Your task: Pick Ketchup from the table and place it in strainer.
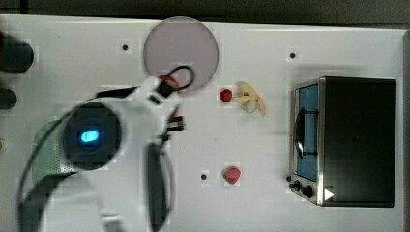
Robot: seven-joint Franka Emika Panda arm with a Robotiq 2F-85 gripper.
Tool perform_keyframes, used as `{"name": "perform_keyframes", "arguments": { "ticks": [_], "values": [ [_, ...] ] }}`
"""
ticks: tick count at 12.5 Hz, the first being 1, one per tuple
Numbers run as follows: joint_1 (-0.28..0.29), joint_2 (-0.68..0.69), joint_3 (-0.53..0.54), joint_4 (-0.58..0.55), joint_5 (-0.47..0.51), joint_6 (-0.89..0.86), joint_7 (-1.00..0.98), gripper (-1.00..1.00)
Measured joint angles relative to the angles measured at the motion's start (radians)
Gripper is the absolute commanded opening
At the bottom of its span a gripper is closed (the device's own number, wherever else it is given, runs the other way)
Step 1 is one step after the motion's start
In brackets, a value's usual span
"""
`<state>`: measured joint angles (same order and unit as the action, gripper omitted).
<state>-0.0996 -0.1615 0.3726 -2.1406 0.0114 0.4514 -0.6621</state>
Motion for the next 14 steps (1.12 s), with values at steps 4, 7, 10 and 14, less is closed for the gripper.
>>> {"name": "perform_keyframes", "arguments": {
  "ticks": [4, 7, 10, 14],
  "values": [
    [0.031, 0.055, 0.178, 0.008, 0.053, 0.013, 0.263, 0.23],
    [0.052, 0.165, 0.315, -0.008, 0.059, 0.154, 0.434, 0.23],
    [0.085, 0.317, 0.397, -0.021, 0.058, 0.306, 0.585, 0.23],
    [0.106, 0.496, 0.419, -0.025, 0.045, 0.478, 0.677, 0.74]
  ]
}}
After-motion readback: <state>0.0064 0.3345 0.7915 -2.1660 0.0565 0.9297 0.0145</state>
